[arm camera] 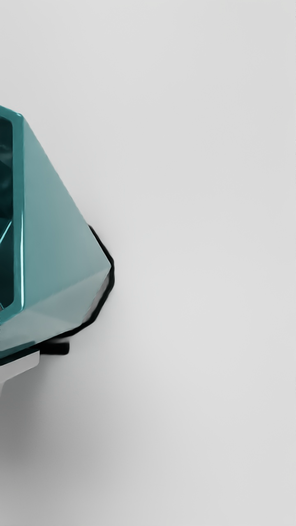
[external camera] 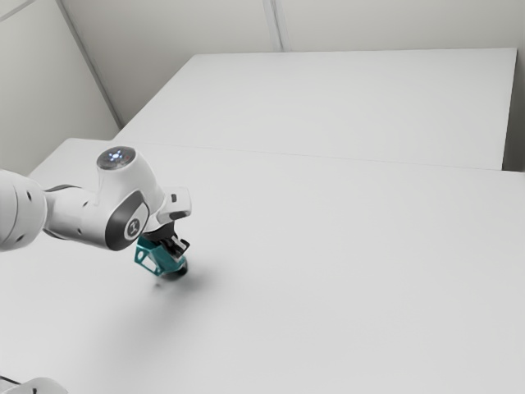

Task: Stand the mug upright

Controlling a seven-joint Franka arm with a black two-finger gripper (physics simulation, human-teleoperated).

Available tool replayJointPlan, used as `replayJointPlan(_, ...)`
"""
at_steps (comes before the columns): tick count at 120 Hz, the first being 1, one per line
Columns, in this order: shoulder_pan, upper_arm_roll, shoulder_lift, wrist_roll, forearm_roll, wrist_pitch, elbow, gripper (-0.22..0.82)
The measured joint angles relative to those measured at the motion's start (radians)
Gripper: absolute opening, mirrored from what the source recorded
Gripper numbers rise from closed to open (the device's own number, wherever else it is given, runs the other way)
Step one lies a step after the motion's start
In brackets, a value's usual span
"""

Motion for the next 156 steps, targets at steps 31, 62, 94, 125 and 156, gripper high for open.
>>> replayJointPlan(31, 0.003, -0.003, 0.003, -0.003, 0.000, 0.028, -0.005, -0.18)
replayJointPlan(62, 0.004, -0.004, 0.004, 0.001, -0.005, 0.034, -0.005, -0.11)
replayJointPlan(94, 0.006, -0.004, 0.004, 0.008, -0.008, 0.035, -0.008, -0.03)
replayJointPlan(125, 0.011, -0.004, 0.003, 0.012, -0.008, 0.030, -0.007, 0.14)
replayJointPlan(156, 0.013, -0.002, -0.004, 0.015, -0.009, 0.021, -0.002, 0.25)
